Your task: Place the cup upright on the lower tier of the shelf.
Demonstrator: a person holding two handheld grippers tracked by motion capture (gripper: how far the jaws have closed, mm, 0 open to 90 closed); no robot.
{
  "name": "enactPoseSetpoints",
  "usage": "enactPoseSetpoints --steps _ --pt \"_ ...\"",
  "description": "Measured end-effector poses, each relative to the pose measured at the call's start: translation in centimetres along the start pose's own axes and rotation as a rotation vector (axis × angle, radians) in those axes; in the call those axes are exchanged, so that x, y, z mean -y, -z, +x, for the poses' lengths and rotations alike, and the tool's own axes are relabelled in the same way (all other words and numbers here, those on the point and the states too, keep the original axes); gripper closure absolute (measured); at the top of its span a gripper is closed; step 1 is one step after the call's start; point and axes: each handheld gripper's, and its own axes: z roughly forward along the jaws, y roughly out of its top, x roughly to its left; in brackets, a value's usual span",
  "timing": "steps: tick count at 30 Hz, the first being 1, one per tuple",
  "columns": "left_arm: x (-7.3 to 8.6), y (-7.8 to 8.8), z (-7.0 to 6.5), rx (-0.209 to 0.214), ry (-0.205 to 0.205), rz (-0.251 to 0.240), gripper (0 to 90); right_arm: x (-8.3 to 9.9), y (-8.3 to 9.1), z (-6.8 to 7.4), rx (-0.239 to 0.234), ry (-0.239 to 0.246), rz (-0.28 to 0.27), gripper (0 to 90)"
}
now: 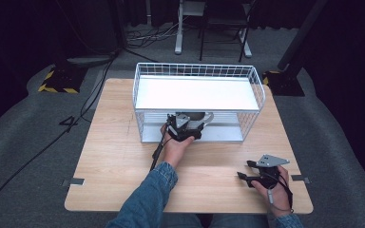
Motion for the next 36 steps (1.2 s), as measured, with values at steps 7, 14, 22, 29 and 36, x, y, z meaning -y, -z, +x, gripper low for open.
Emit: enactPoseSetpoints --steps 7,14,22,29,36 --pt "0.32 -0.29 0.37 -0.007 0.009 0.015 7.5 -0.01 -0.01 -0.04 -0.003 0.003 0.000 33.0" --pt "0.38 -0.31 0.49 -0.003 0.005 0.016 7.3 -0.01 -0.01 -0.03 -0.003 0.003 0.000 33.0" --pt "0.37 -0.28 0.52 -0.006 0.004 0.019 7.0 -0.01 -0.01 -0.04 -0.003 0.003 0.000 33.0" --pt "0.34 -0.15 0.38 -0.010 0.009 0.028 6.8 -0.01 -0.01 -0.03 -0.003 0.003 0.000 33.0" --pt "0.58 -0.04 0.13 -0.019 0.007 0.015 6.6 -0.01 -0.01 -0.03 -0.003 0.003 0.000 33.0"
